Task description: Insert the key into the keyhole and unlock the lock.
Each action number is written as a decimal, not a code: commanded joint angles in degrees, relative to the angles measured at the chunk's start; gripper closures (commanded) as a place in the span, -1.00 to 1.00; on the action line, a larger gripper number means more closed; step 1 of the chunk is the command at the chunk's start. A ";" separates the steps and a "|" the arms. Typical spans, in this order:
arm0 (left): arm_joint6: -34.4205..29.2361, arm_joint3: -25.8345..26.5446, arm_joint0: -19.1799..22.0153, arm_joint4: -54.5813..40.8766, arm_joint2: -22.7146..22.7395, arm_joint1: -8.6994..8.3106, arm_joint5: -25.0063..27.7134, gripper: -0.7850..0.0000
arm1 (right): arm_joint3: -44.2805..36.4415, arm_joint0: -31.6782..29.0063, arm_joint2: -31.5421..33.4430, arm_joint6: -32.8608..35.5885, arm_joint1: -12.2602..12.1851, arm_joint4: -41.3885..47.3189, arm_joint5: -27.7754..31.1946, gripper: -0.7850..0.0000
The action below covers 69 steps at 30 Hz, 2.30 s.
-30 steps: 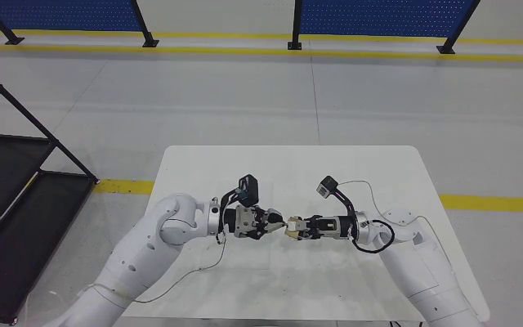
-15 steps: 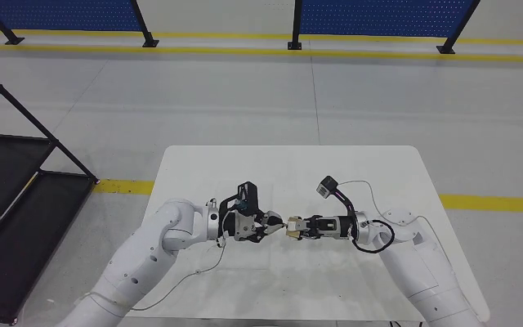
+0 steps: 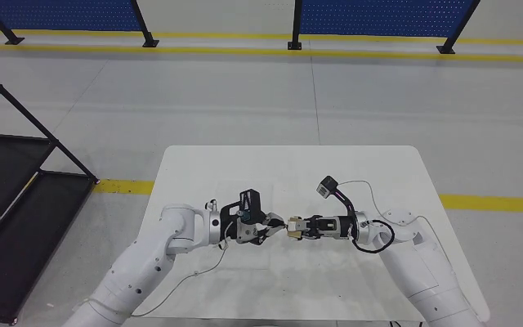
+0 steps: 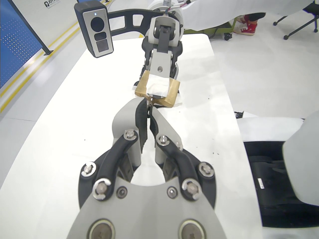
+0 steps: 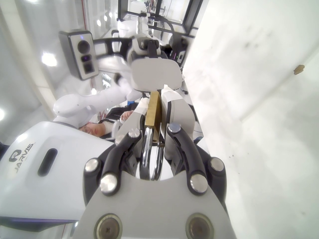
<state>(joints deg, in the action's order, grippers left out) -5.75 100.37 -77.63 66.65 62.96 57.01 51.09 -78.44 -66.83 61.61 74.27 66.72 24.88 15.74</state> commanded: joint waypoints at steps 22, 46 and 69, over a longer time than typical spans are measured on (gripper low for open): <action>5.92 2.06 -2.64 7.80 1.31 -0.54 -1.52 1.00 | 0.00 0.00 0.00 0.00 0.00 0.00 0.00 1.00; 10.73 4.04 -7.60 11.48 6.83 -1.81 -3.09 1.00 | 0.00 0.00 0.00 0.00 0.00 0.00 0.00 1.00; 14.22 0.11 -14.81 -1.28 21.14 -3.96 4.18 -1.00 | 0.00 0.00 0.00 0.00 0.00 0.00 0.00 1.00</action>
<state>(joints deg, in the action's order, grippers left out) 8.54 100.57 -92.46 65.55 84.09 53.06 55.11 -78.44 -66.83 61.61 74.27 66.72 24.89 15.74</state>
